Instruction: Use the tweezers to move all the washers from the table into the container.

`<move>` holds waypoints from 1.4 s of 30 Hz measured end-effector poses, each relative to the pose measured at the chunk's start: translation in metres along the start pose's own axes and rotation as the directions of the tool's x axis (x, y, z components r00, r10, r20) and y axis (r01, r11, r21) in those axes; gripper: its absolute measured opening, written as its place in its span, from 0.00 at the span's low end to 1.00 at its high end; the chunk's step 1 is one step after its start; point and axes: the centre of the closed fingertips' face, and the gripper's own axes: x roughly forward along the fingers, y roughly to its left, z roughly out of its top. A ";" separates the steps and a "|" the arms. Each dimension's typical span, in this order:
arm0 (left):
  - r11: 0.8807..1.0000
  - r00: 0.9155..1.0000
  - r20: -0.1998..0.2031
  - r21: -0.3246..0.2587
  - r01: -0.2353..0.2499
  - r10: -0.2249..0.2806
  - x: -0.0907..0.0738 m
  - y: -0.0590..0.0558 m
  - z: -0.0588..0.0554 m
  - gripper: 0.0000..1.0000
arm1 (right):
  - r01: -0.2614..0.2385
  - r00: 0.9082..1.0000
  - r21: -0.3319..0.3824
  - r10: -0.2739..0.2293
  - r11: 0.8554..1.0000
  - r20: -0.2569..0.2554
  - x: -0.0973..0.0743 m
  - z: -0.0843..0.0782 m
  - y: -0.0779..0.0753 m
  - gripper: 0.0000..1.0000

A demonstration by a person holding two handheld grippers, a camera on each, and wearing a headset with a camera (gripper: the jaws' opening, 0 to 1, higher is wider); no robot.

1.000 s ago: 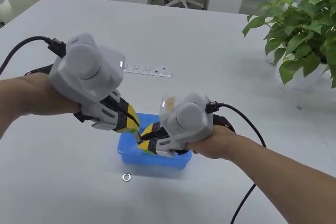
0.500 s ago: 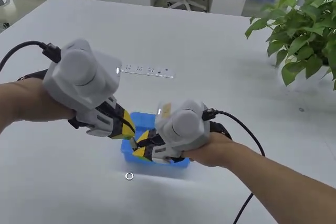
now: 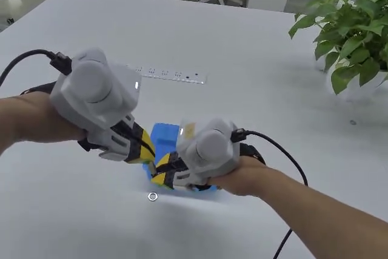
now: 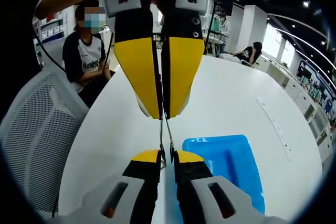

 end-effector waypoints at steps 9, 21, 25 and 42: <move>1.000 1.000 -0.012 -0.015 0.019 -0.019 0.008 -0.005 -0.009 0.05 | -0.020 1.000 0.015 0.020 1.000 0.000 0.009 -0.008 0.007 0.12; 0.999 0.998 -0.028 -0.021 0.048 -0.048 0.020 -0.008 -0.015 0.05 | -0.036 0.999 0.034 0.036 0.999 -0.007 0.017 -0.018 0.012 0.12; 0.998 0.998 -0.031 -0.023 0.054 -0.055 0.022 -0.009 -0.017 0.05 | -0.040 0.999 0.040 0.041 0.998 -0.008 0.019 -0.020 0.014 0.12; 0.997 0.997 -0.033 -0.029 0.067 -0.068 0.030 -0.012 -0.021 0.05 | -0.052 0.998 0.044 0.053 0.998 -0.015 0.024 -0.027 0.017 0.12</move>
